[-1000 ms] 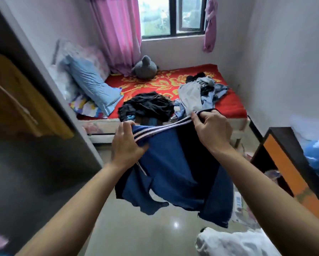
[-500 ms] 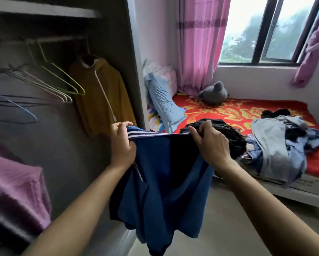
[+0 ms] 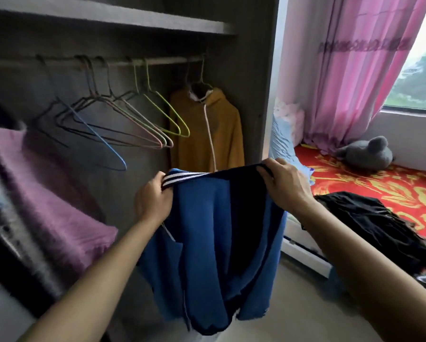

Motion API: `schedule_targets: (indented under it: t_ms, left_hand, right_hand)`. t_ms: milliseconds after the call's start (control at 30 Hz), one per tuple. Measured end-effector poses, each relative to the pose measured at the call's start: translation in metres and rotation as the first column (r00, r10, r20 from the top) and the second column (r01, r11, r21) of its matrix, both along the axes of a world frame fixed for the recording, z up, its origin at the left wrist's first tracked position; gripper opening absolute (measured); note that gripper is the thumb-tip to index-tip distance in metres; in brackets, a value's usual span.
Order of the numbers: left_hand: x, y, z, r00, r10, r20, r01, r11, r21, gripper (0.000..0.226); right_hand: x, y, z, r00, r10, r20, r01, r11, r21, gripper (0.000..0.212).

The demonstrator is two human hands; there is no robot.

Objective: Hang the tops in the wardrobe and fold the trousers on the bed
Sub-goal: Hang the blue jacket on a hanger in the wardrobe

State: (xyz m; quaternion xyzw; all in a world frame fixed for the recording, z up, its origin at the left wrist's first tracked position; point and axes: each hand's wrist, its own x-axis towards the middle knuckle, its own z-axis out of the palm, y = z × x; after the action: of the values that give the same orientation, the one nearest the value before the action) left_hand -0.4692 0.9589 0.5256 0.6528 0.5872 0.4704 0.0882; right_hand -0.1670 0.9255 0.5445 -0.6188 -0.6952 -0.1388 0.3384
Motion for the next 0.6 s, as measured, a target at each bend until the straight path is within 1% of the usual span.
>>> schedule_targets:
  t_ms: [133,233,300,367,433,500,600]
  left_hand:
    - [-0.015,0.029,0.007,0.995,0.062,0.079,-0.052,0.992,-0.119,0.018]
    - [-0.016,0.052,0.014,0.989,0.098,0.114,-0.080,0.985,-0.153,0.019]
    - [-0.014,0.068,0.019,0.981,0.142,0.135,-0.122,0.981,-0.148,0.015]
    - [-0.012,0.085,0.024,0.973,0.193,0.126,-0.175,0.975,-0.140,0.006]
    - [-0.009,0.102,0.028,0.971,0.222,0.090,-0.210,0.969,-0.127,0.012]
    - [-0.005,0.113,0.029,0.971,0.237,0.039,-0.230,0.964,-0.133,0.018]
    - [-0.001,0.121,0.022,0.977,0.212,-0.006,-0.210,0.967,-0.143,0.022]
  right_hand:
    - [-0.014,0.070,-0.015,0.993,0.109,0.037,-0.097,0.966,-0.241,0.025]
    - [-0.033,0.120,-0.028,0.985,0.154,-0.072,-0.170,0.894,-0.414,0.030]
    - [-0.049,0.152,-0.024,0.977,0.157,-0.143,-0.207,0.857,-0.473,0.038]
    - [-0.063,0.186,-0.010,0.934,0.168,-0.317,-0.300,0.850,-0.434,0.042]
    - [-0.078,0.219,0.013,0.837,0.214,-0.503,-0.413,0.851,-0.325,0.047]
    - [-0.095,0.248,0.037,0.762,0.280,-0.584,-0.487,0.841,-0.233,0.049]
    - [-0.124,0.283,0.065,0.646,0.341,-0.684,-0.623,0.753,-0.213,0.059]
